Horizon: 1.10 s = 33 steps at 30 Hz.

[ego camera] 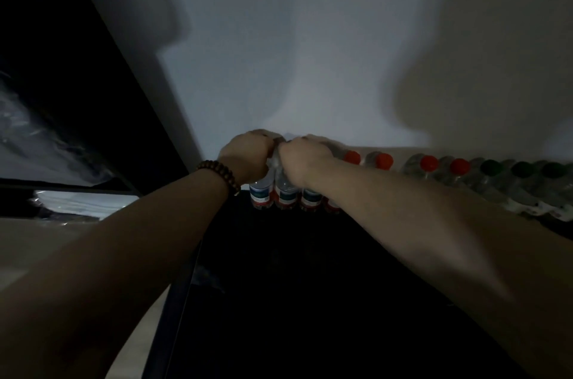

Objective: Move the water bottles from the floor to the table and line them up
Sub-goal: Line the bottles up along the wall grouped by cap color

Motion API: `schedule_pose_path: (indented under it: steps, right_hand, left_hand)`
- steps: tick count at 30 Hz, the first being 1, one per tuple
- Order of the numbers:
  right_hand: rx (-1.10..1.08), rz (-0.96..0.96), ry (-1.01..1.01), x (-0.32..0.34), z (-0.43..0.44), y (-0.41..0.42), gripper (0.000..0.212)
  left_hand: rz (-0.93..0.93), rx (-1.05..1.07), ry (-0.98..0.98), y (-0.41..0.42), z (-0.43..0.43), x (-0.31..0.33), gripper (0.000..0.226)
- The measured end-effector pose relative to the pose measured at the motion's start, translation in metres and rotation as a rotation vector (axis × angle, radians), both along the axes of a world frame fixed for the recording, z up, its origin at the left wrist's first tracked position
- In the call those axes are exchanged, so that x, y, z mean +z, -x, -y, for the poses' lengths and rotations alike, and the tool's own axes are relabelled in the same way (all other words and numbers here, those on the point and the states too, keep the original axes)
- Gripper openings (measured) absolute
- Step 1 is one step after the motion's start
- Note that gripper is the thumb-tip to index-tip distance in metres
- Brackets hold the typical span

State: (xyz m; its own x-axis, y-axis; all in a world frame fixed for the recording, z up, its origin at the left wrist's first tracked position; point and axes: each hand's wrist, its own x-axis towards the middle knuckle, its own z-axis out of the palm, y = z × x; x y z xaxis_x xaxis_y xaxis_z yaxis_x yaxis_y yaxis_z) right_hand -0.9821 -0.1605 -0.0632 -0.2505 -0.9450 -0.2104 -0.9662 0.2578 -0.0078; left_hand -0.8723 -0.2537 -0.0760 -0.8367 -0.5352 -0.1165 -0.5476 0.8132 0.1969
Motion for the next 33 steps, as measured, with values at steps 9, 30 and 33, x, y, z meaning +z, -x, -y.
schedule_pose_path:
  steps: [9, 30, 33]
  right_hand:
    - [-0.009, -0.056, 0.106, -0.006, -0.016, -0.001, 0.045]
    - [-0.324, 0.606, 0.740, -0.156, -0.181, -0.006, 0.018]
    - [-0.430, 0.723, 0.782, -0.197, -0.182, -0.015, 0.020]
  left_hand:
    - [-0.140, 0.201, -0.002, -0.016, -0.017, -0.011, 0.052]
    - [-0.809, 0.855, -0.247, -0.031, -0.198, -0.144, 0.035]
    - [-0.885, 0.921, -0.223, -0.031, -0.201, -0.178, 0.032]
